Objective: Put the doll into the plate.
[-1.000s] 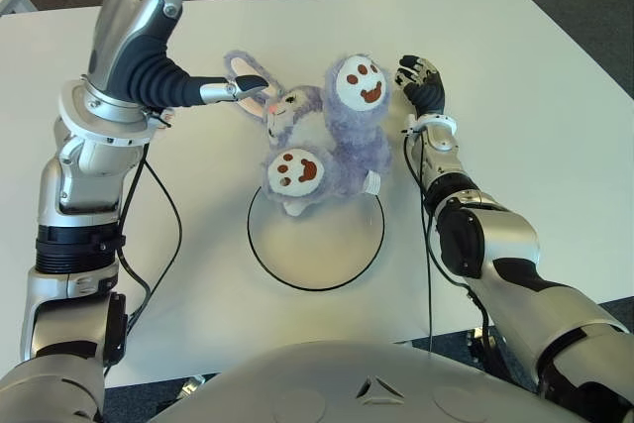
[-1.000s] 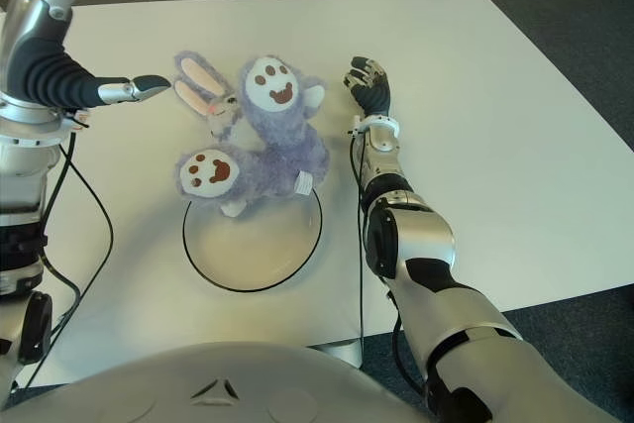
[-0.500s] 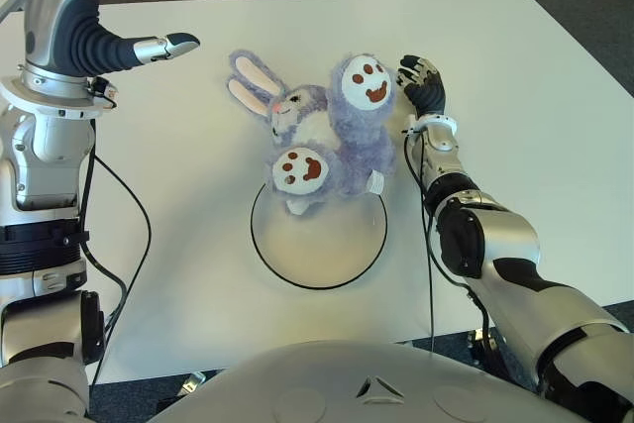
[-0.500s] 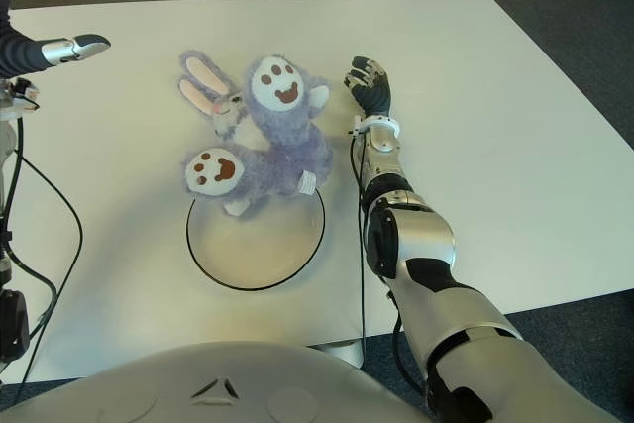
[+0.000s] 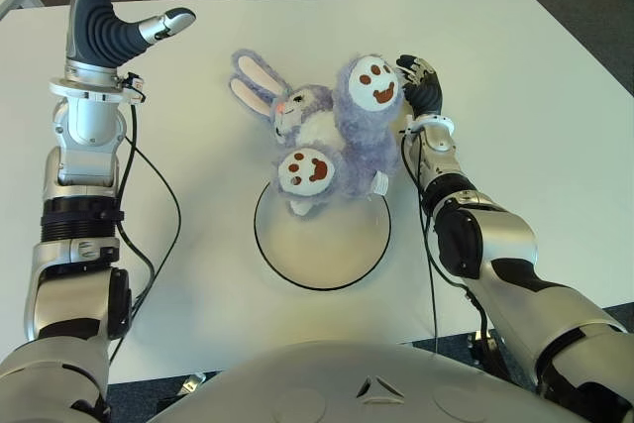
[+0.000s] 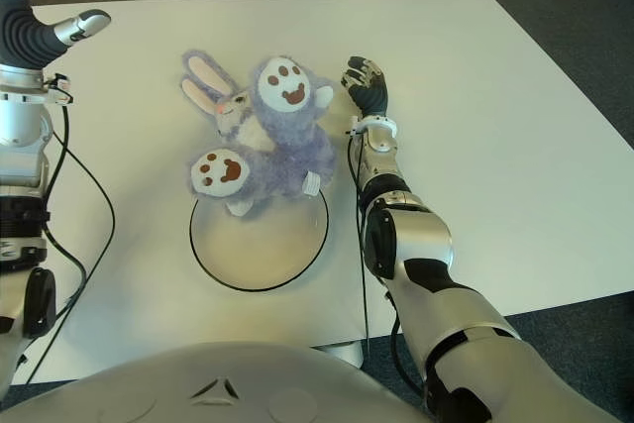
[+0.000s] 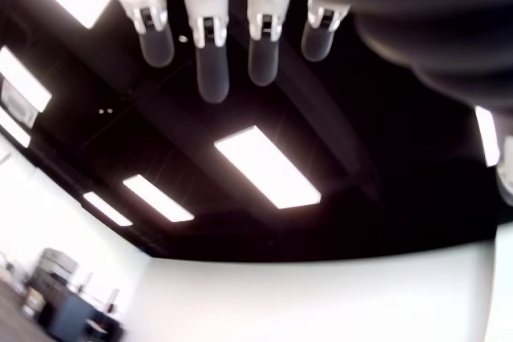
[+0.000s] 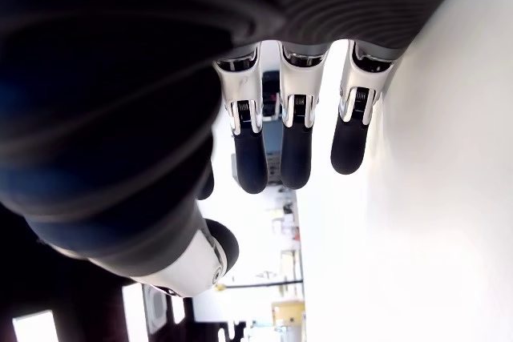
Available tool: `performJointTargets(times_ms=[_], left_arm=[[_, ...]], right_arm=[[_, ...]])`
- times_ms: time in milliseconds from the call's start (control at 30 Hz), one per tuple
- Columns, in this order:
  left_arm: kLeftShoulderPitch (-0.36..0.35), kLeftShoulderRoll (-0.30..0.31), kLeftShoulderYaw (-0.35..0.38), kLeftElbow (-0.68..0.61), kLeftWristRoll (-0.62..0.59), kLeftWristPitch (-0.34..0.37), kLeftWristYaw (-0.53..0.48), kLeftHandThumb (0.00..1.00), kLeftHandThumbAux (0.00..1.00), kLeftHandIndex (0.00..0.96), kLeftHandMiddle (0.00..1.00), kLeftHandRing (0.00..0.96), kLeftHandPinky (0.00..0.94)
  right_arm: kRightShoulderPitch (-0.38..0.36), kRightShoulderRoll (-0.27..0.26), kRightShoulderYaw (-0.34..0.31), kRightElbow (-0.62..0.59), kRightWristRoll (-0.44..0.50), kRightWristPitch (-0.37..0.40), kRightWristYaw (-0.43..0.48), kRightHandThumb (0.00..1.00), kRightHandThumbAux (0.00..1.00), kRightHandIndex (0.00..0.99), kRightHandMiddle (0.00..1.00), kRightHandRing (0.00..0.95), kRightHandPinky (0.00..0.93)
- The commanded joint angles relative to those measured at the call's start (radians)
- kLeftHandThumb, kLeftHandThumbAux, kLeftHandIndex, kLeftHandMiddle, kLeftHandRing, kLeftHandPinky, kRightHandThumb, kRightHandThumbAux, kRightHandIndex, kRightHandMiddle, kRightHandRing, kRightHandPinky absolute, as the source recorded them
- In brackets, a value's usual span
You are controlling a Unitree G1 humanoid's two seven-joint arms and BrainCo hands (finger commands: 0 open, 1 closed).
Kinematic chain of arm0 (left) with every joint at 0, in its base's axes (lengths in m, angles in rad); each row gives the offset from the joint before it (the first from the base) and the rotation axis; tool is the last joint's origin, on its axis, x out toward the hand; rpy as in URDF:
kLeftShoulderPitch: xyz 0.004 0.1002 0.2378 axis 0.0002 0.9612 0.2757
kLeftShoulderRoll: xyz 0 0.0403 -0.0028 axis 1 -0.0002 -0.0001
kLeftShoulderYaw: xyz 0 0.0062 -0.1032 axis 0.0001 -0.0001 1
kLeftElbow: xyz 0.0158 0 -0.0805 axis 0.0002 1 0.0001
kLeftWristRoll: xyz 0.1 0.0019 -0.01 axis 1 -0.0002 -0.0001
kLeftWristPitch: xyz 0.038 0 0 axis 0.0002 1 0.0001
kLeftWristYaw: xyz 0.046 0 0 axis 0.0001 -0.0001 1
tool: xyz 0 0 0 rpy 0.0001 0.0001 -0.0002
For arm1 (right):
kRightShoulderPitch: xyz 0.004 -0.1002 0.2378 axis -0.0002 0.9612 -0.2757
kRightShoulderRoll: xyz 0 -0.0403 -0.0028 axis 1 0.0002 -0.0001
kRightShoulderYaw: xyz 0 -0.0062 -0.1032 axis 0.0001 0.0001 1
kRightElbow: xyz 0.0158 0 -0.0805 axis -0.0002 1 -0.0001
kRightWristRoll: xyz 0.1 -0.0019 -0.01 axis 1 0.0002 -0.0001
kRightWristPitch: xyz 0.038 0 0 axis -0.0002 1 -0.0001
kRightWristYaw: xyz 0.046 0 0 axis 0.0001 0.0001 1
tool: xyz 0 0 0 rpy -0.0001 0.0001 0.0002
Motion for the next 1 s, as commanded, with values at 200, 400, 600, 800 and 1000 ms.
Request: performJointTargets(times_ms=[200, 400, 600, 800, 1000], left_arm=[[-0.039, -0.101, -0.03, 0.122, -0.012, 0.076, 0.049, 0.0, 0.371, 0.0, 0.056, 0.052, 0.035], [-0.048, -0.118, -0.032, 0.189, -0.053, 0.148, 0.017, 0.0, 0.366, 0.0, 0.03, 0.022, 0.0], [-0.062, -0.111, -0.023, 0.244, -0.079, 0.187, 0.001, 0.0, 0.356, 0.0, 0.03, 0.02, 0.0], [-0.083, -0.114, -0.014, 0.301, -0.106, 0.235, -0.01, 0.0, 0.363, 0.0, 0.036, 0.013, 0.0], [-0.095, -0.126, -0.017, 0.304, -0.134, 0.266, -0.021, 0.0, 0.38, 0.0, 0.033, 0.005, 0.0]], right_arm=[[0.009, 0.026, -0.02, 0.003, 0.034, -0.016, -0.001, 0.522, 0.852, 0.253, 0.222, 0.195, 0.212], [0.011, 0.035, -0.021, 0.001, 0.037, -0.025, -0.005, 0.522, 0.854, 0.241, 0.221, 0.193, 0.209], [0.014, 0.038, -0.023, 0.0, 0.04, -0.03, -0.003, 0.52, 0.858, 0.235, 0.22, 0.192, 0.209], [0.015, 0.04, -0.029, -0.001, 0.047, -0.032, 0.001, 0.529, 0.865, 0.238, 0.223, 0.194, 0.214], [0.013, 0.041, -0.033, -0.001, 0.049, -0.034, 0.002, 0.533, 0.866, 0.241, 0.222, 0.194, 0.21]])
